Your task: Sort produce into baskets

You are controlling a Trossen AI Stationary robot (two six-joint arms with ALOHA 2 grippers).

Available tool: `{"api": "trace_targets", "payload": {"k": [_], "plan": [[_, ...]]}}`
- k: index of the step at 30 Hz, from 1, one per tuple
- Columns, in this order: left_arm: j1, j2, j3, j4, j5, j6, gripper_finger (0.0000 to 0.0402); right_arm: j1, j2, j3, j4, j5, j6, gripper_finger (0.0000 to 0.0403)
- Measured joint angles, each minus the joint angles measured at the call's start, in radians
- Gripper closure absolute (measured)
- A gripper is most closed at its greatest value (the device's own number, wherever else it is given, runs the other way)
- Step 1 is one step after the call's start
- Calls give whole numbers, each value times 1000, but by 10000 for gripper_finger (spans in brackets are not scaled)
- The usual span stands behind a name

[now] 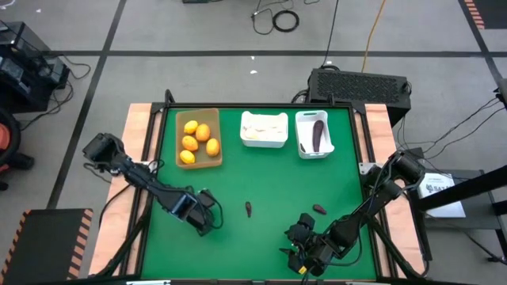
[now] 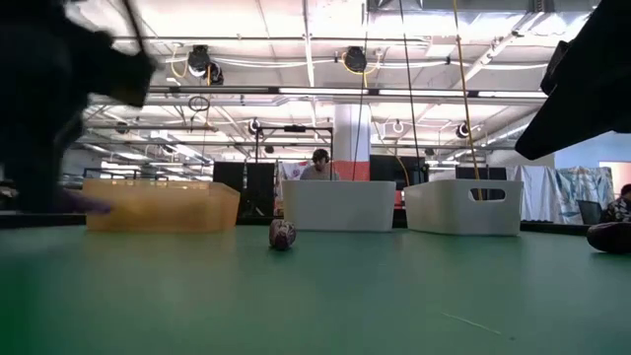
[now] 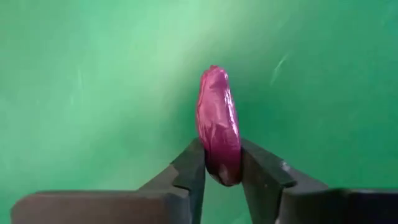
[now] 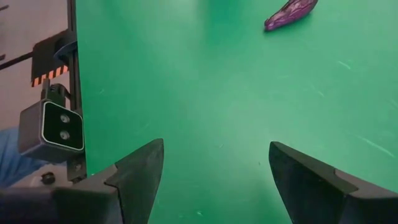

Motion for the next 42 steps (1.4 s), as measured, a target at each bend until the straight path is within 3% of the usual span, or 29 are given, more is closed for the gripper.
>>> {"api": "trace_targets", "payload": {"k": [4, 6, 8, 13, 17, 22, 30, 42], "plan": [[49, 0, 68, 36, -135, 81, 322, 0, 0, 0, 0, 1, -21, 122], [100, -2, 90, 103, -215, 141, 323, 0, 0, 0, 0, 7, -29, 122], [176, -2, 103, 221, -232, 257, 324, 0, 0, 0, 1, 13, -41, 122], [410, 23, 110, 669, -68, 564, 325, 3, 0, 0, -1, 20, -44, 122], [583, 110, 177, 857, 66, 696, 325, 27, 0, 0, -8, 8, -11, 122], [713, 291, 387, 931, 204, 732, 325, 58, 0, 0, -11, 28, 71, 122], [798, 593, 740, 932, 288, 754, 325, 78, 0, 0, -28, 43, 254, 122], [829, 866, 1040, 938, 317, 721, 325, 73, 0, 0, -113, 87, 356, 122]]}}
